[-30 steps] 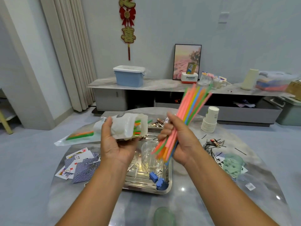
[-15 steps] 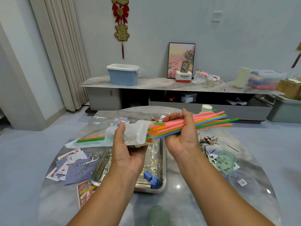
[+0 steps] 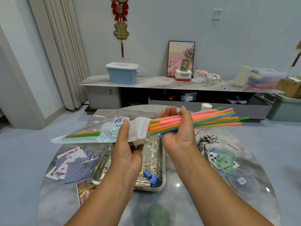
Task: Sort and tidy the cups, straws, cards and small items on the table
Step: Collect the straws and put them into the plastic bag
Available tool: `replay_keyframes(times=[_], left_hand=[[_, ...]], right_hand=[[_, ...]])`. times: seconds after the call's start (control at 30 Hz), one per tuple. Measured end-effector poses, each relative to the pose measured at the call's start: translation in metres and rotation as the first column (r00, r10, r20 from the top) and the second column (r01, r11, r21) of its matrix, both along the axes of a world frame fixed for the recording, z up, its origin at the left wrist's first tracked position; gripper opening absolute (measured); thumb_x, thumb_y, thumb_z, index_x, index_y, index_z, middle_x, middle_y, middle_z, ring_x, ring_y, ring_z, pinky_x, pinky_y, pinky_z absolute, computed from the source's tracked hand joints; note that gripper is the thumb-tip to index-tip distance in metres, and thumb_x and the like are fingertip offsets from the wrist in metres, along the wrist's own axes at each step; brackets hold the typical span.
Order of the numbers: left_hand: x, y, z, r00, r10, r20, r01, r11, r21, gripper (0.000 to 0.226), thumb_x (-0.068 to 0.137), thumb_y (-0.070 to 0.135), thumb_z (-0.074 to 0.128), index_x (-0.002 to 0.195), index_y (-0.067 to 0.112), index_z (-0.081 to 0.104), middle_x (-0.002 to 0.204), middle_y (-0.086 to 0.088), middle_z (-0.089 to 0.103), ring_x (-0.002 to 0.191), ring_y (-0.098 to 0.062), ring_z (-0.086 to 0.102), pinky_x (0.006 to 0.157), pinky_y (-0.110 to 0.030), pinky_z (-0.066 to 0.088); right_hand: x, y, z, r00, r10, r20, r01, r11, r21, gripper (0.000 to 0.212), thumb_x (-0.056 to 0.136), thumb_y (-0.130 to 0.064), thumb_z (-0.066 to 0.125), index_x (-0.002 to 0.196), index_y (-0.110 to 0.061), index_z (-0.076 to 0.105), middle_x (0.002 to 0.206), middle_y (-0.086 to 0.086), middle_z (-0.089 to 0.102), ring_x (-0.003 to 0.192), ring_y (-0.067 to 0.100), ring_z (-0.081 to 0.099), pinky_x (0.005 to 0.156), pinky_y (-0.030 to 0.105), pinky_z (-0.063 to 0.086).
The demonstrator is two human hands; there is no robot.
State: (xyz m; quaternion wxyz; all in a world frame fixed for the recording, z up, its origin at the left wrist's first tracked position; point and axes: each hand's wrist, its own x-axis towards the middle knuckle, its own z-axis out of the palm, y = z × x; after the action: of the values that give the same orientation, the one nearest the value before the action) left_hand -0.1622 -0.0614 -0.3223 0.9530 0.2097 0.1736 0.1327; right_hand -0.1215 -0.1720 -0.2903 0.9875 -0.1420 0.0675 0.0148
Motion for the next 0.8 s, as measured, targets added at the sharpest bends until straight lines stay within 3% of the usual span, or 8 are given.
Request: replay_keyframes(times=[0.17, 0.27, 0.33, 0.4, 0.5, 0.6, 0.7, 0.8], left_hand=[[0.004, 0.013, 0.007, 1.000, -0.024, -0.015, 0.023, 0.997, -0.074, 0.040, 0.087, 0.021, 0.076, 0.124, 0.010, 0.065, 0.110, -0.012, 0.076, 0.095, -0.027, 0.074, 0.072, -0.045, 0.063], [0.008, 0.037, 0.012, 1.000, -0.008, -0.014, 0.007, 0.996, -0.093, 0.036, 0.090, 0.017, 0.073, 0.123, 0.008, 0.064, 0.106, -0.012, 0.075, 0.075, -0.028, 0.074, 0.046, -0.035, 0.057], [0.009, 0.053, 0.014, 1.000, 0.003, -0.006, -0.004, 0.995, -0.102, 0.038, 0.090, 0.015, 0.072, 0.126, 0.010, 0.062, 0.116, -0.010, 0.071, 0.080, -0.027, 0.070, 0.043, -0.030, 0.053], [0.009, 0.066, 0.015, 1.000, 0.016, -0.004, -0.017, 0.993, -0.119, 0.027, 0.089, 0.016, 0.073, 0.114, 0.010, 0.065, 0.103, -0.010, 0.075, 0.076, -0.028, 0.074, 0.048, -0.035, 0.057], [0.010, 0.079, 0.014, 0.999, 0.033, -0.007, -0.034, 0.989, -0.142, 0.024, 0.085, 0.019, 0.077, 0.107, 0.012, 0.068, 0.082, -0.010, 0.077, 0.068, -0.027, 0.076, 0.059, -0.042, 0.061], [0.012, 0.084, 0.010, 0.999, 0.034, -0.021, -0.036, 0.993, -0.116, 0.028, 0.086, 0.023, 0.076, 0.111, 0.014, 0.069, 0.081, -0.009, 0.077, 0.072, -0.027, 0.076, 0.070, -0.048, 0.062], [0.016, 0.082, 0.007, 1.000, 0.002, -0.026, -0.005, 0.996, -0.093, 0.020, 0.088, 0.026, 0.075, 0.099, 0.012, 0.067, 0.085, -0.010, 0.077, 0.072, -0.027, 0.076, 0.067, -0.048, 0.062], [0.019, 0.081, 0.007, 1.000, 0.016, -0.018, -0.018, 0.996, -0.091, 0.025, 0.086, 0.029, 0.077, 0.103, 0.013, 0.067, 0.115, -0.007, 0.074, 0.102, -0.024, 0.071, 0.103, -0.044, 0.051]], right_hand=[[0.001, -0.005, 0.000, 0.999, -0.045, 0.026, 0.050, 0.969, -0.241, 0.022, 0.095, -0.022, 0.068, 0.079, -0.014, 0.056, 0.064, 0.001, 0.056, 0.055, 0.013, 0.061, 0.067, 0.031, 0.059], [0.004, -0.012, -0.003, 0.995, -0.076, 0.069, 0.100, 0.875, -0.474, 0.021, 0.093, -0.024, 0.073, 0.084, -0.015, 0.056, 0.058, 0.000, 0.053, 0.048, 0.013, 0.054, 0.052, 0.028, 0.052], [0.008, -0.020, -0.012, 0.993, -0.050, 0.111, 0.117, 0.643, -0.757, 0.025, 0.090, -0.031, 0.076, 0.085, -0.015, 0.057, 0.055, -0.001, 0.054, 0.048, 0.015, 0.053, 0.049, 0.029, 0.050], [0.010, -0.029, -0.028, 0.982, 0.096, 0.164, 0.138, 0.233, -0.962, 0.027, 0.087, -0.038, 0.077, 0.083, -0.018, 0.060, 0.052, -0.008, 0.053, 0.048, 0.011, 0.052, 0.049, 0.025, 0.048], [0.010, -0.041, -0.052, 0.924, 0.370, 0.101, 0.188, -0.207, -0.960, 0.018, 0.086, -0.038, 0.080, 0.084, -0.039, 0.062, 0.055, -0.018, 0.058, 0.045, -0.002, 0.050, 0.051, 0.018, 0.042], [0.010, -0.046, -0.066, 0.876, 0.481, 0.039, 0.222, -0.330, -0.918, 0.031, 0.083, -0.040, 0.082, 0.078, -0.060, 0.059, 0.068, -0.025, 0.063, 0.060, -0.005, 0.058, 0.065, 0.023, 0.048], [0.011, -0.047, -0.071, 0.861, 0.508, 0.034, 0.258, -0.378, -0.889, 0.021, 0.084, -0.043, 0.080, 0.092, -0.053, 0.064, 0.078, -0.015, 0.067, 0.073, 0.005, 0.065, 0.076, 0.033, 0.057], [0.015, -0.047, -0.071, 0.867, 0.494, 0.065, 0.389, -0.590, -0.708, 0.022, 0.089, -0.043, 0.073, 0.083, -0.054, 0.055, 0.074, -0.014, 0.063, 0.070, 0.005, 0.060, 0.064, 0.029, 0.050]])
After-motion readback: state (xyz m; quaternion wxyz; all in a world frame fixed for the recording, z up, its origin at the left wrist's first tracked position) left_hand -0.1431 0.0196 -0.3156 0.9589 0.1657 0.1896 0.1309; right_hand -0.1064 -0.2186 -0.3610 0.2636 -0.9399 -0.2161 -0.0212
